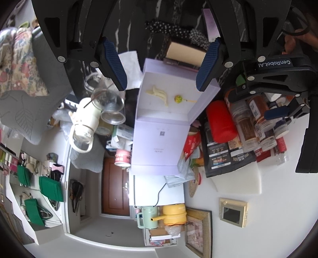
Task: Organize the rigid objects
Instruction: 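Withdraw both grippers from the white box back toward the table items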
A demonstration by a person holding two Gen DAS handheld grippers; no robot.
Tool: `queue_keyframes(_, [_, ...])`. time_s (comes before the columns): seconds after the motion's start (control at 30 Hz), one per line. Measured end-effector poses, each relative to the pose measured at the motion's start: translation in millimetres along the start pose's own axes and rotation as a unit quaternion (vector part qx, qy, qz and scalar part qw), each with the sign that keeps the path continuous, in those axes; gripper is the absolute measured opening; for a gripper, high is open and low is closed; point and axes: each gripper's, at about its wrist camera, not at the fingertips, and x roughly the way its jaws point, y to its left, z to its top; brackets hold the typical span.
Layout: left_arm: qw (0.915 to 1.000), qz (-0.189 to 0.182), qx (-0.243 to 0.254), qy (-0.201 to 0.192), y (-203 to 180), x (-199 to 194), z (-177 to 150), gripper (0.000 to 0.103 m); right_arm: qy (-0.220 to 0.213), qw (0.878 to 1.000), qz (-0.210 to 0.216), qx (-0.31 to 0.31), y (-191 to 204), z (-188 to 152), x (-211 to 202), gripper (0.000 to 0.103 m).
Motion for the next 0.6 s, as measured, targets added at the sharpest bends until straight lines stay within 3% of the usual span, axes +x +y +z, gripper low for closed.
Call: queue_keyframes(0.6, [0.998, -0.021, -0.021, 0.055, -3.4, 10.4, -69.2, 0.103, 0.052, 0.999, 0.011, 0.005, 9.0, -64.8, 12.5, 0.072])
